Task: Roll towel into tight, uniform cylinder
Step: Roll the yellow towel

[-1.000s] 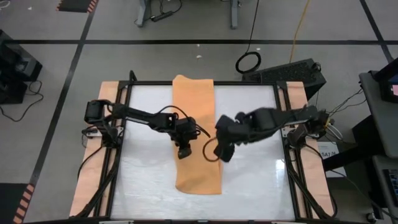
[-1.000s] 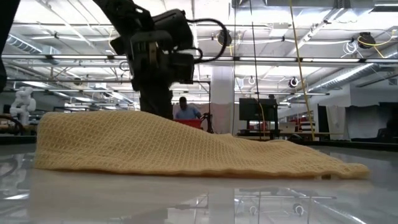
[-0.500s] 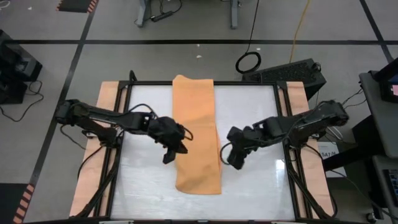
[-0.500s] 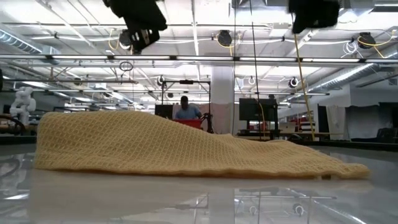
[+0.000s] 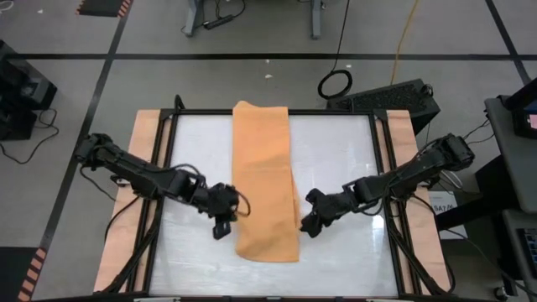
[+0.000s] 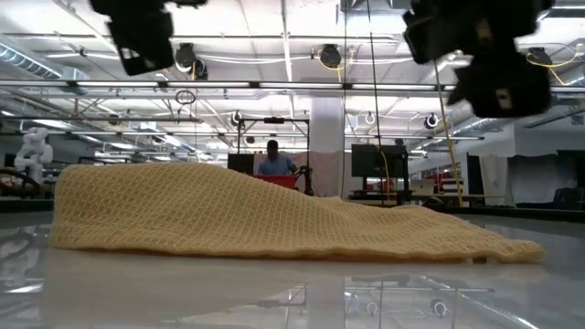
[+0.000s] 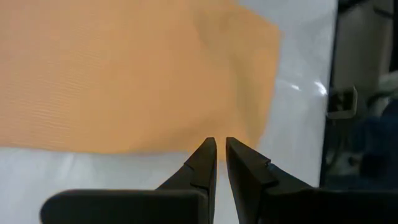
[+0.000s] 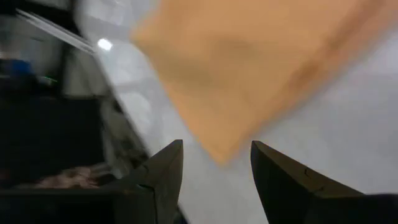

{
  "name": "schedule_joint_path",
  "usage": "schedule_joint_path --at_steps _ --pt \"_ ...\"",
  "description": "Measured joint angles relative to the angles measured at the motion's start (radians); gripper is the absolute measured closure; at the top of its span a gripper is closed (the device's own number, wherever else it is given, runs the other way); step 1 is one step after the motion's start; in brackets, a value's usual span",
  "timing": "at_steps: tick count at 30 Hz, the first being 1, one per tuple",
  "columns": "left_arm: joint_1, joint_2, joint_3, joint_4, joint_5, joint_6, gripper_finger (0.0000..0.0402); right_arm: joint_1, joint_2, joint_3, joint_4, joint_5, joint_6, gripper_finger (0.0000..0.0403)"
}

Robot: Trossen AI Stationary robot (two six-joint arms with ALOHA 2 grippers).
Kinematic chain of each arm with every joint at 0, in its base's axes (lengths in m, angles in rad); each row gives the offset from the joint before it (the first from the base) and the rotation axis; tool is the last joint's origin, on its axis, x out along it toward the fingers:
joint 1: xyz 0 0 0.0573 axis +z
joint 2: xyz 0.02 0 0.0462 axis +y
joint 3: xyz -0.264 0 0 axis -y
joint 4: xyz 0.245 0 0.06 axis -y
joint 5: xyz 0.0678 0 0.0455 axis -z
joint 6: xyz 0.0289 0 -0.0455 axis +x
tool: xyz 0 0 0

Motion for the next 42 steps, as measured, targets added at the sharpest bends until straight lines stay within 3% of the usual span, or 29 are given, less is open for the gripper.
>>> schedule_joint_path --at_steps 8,14,18,21,26,34,42 --pt "-0.141 0.040 -0.011 0.051 -0.090 -0.159 0.0288 0.006 0.085 -0.001 -0.031 -0.027 0.002 0.0225" --pt "-0.255 0.084 -0.010 0.159 -0.118 -0.262 0.0217 0.012 0.135 -0.001 0.083 -0.064 0.020 0.0225" --pt "-0.334 0.128 -0.010 0.172 -0.199 -0.261 0.0188 0.032 0.134 0.001 0.119 -0.046 -0.020 0.0225" --pt "-0.360 0.192 -0.010 0.172 -0.262 -0.245 0.0183 0.048 0.134 0.000 0.112 -0.029 -0.037 0.0225" --pt "-0.371 0.303 -0.010 0.203 -0.268 -0.184 0.0183 0.068 0.134 0.000 0.134 0.007 -0.008 0.0225" --pt "-0.363 0.389 -0.011 0.281 -0.283 -0.382 0.0183 0.094 0.134 0.000 0.147 0.005 0.023 0.0225" --pt "-0.351 0.409 -0.017 0.312 -0.346 -0.418 0.0190 0.098 0.134 0.000 0.147 0.010 0.015 0.0225"
